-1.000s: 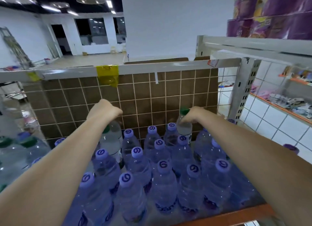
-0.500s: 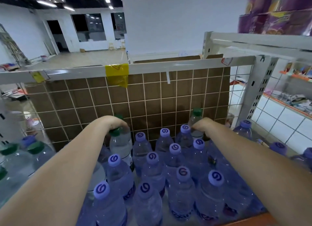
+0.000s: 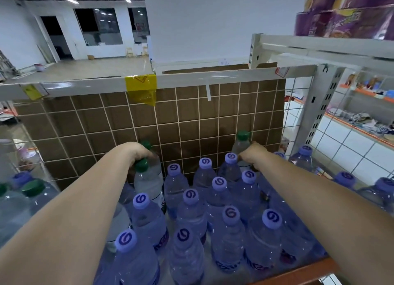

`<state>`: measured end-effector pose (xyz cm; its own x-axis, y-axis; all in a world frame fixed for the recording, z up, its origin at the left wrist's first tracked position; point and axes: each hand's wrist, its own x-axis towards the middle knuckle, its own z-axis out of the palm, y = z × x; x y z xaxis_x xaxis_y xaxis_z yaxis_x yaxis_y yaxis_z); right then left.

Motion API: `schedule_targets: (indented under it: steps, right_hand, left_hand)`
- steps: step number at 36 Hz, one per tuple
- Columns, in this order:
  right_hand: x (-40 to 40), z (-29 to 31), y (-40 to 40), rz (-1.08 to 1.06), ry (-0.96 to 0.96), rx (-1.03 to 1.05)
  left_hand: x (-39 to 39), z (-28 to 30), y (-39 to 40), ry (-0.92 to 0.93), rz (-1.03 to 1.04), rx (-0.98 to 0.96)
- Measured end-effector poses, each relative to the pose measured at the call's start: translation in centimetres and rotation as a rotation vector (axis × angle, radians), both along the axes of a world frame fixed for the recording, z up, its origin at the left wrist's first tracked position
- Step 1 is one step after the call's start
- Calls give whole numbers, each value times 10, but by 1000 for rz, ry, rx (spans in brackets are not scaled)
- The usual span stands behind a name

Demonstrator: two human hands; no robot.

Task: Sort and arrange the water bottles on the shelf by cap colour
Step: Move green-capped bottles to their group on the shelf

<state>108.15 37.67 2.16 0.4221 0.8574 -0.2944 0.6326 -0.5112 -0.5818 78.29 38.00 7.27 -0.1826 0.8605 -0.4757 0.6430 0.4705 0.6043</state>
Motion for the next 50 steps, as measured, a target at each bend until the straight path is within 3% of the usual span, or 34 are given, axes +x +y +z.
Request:
schedule_targets:
  steps: [8, 14, 21, 27, 37, 50]
  right_hand:
    - [-9, 37, -20, -73, 52, 192]
    - [-29, 72, -40, -97, 143, 460]
    - [-68, 104, -68, -64, 216, 770]
    - [-103, 124, -87, 8, 272, 910]
    - [-164, 147, -115, 148, 287, 1040]
    - [-227, 136, -167, 244, 373, 1025]
  left_hand:
    - [-2, 11, -2, -15, 50, 218]
    - [-3, 35, -15, 132, 90, 488]
    - [-8, 57, -46, 32, 167, 809]
    - [-13, 77, -69, 63, 190, 1017]
    - [-35, 111, -106, -31, 245, 1217]
    - [-67, 122, -173, -16, 356, 1195]
